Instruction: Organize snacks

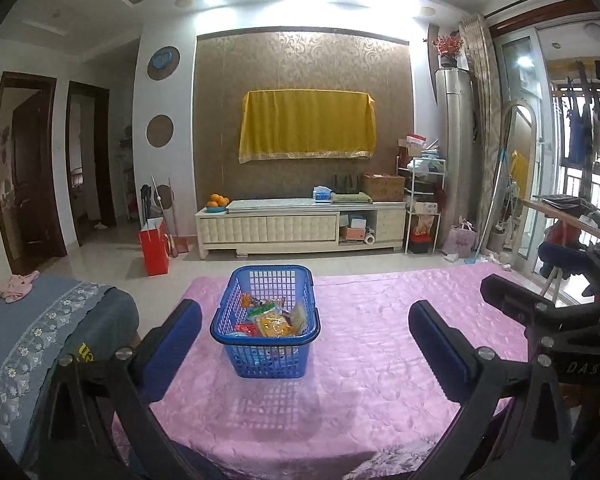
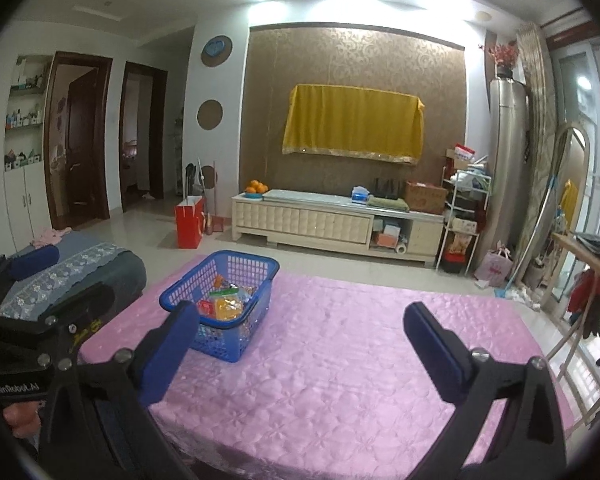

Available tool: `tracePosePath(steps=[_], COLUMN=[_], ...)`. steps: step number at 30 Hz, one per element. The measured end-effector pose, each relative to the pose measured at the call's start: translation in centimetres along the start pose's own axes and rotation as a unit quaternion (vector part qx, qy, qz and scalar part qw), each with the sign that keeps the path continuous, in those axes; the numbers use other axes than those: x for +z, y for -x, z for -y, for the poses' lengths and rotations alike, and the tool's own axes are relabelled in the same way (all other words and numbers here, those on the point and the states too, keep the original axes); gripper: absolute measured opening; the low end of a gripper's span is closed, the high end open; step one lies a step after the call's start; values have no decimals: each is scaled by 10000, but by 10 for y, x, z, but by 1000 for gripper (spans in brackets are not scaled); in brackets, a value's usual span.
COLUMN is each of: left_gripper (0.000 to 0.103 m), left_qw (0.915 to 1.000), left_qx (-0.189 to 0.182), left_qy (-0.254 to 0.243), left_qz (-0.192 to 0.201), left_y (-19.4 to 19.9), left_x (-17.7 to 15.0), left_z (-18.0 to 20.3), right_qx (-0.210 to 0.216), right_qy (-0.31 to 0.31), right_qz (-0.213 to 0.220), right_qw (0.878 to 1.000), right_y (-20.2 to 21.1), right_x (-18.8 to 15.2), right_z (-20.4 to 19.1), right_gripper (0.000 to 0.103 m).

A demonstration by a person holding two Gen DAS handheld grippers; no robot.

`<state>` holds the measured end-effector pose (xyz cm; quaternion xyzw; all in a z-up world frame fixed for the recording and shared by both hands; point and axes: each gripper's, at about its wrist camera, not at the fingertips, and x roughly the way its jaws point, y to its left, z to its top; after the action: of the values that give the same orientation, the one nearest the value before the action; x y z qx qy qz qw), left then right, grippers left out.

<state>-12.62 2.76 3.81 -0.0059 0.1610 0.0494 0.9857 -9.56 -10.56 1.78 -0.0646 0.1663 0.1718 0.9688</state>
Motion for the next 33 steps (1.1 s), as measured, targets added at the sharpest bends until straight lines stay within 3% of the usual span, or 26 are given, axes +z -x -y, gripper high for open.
tracePosePath(steps=[14,33], left_gripper=[102,102], left_qw=[9997,9996], left_qx=[-197,-200], left_qy=[-105,120], left_qz=[-64,-140], left_y=[13,12], left_x=[-7,-8], left_z=[15,5], right_qx=[18,71], right_qy=[-114,-157], right_qz=[-68,-68], right_qw=[9999,9998], right_y=[13,18], right_x=[-10,-10], right_z=[4,0], right_gripper=[103,103])
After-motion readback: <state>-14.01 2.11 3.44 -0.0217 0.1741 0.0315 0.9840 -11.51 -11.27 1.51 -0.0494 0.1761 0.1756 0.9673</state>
